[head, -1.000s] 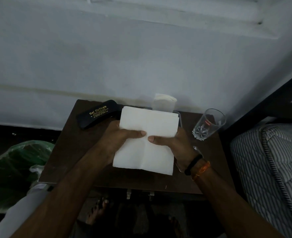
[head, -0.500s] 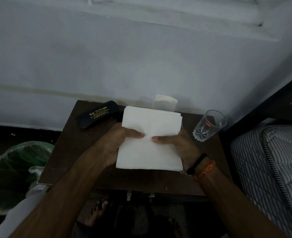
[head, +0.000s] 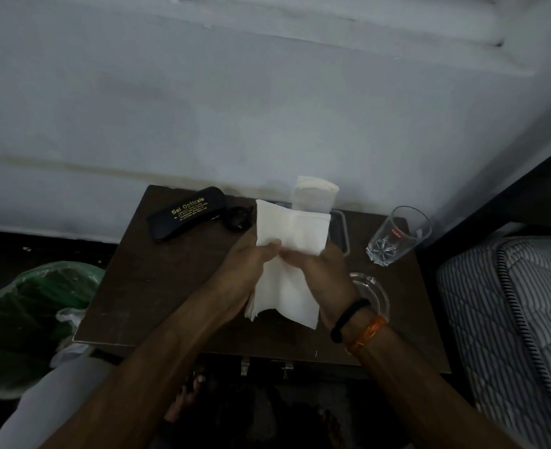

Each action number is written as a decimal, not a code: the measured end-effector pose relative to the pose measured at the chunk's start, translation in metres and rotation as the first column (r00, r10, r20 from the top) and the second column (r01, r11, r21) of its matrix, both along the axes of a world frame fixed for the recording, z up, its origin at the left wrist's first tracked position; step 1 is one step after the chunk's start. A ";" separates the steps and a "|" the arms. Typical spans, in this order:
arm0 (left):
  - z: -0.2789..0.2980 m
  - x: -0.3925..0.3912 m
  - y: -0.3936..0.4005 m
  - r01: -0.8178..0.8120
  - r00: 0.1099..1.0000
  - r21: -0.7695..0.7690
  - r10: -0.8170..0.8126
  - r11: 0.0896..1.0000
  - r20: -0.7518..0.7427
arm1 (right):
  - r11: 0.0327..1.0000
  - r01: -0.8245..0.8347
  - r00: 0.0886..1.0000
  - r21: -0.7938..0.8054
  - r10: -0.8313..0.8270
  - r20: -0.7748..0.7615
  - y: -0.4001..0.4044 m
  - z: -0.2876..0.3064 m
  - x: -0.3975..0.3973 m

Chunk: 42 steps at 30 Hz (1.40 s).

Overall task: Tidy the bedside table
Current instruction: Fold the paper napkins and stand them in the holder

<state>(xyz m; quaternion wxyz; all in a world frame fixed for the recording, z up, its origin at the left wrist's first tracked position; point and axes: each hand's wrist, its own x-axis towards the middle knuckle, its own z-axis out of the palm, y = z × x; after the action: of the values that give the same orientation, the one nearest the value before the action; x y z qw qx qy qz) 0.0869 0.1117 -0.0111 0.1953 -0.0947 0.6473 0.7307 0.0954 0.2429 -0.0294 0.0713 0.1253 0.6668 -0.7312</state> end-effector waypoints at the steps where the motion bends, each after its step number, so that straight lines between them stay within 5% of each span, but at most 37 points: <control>1: 0.000 0.001 0.001 -0.013 1.000 -0.017 0.013 1.000 -0.015 | 1.000 -0.008 1.000 0.013 0.008 -0.016 -0.003 0.001 0.001; 7: 0.001 -0.003 -0.005 -0.044 0.999 -0.074 0.044 0.996 -0.009 | 0.963 0.018 0.999 0.270 -0.004 -0.051 0.003 0.001 -0.002; 17: 0.001 -0.008 -0.011 -0.044 0.998 0.029 0.042 0.999 0.044 | 0.909 0.009 0.997 0.418 0.026 -0.078 0.021 0.003 -0.004; 26: -0.005 -0.001 0.005 -0.020 0.999 0.049 0.021 0.999 -0.032 | 0.832 0.120 0.963 0.542 0.035 -0.267 -0.018 0.001 0.005; 33: -0.009 -0.005 0.001 -0.039 0.998 0.149 0.046 0.988 -0.046 | 0.944 0.021 0.968 0.328 0.063 -0.242 -0.026 0.017 0.005; 42: -0.016 -0.007 0.002 -0.039 0.999 0.200 0.043 0.979 -0.014 | 0.899 0.117 0.950 0.423 0.023 -0.311 -0.027 0.010 0.007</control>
<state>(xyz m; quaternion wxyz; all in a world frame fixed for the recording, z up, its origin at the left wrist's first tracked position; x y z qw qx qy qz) 0.0796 0.1133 -0.0267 0.1829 -0.0813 0.5705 0.7965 0.1025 0.2161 -0.0196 -0.0813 0.0389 0.8129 -0.5753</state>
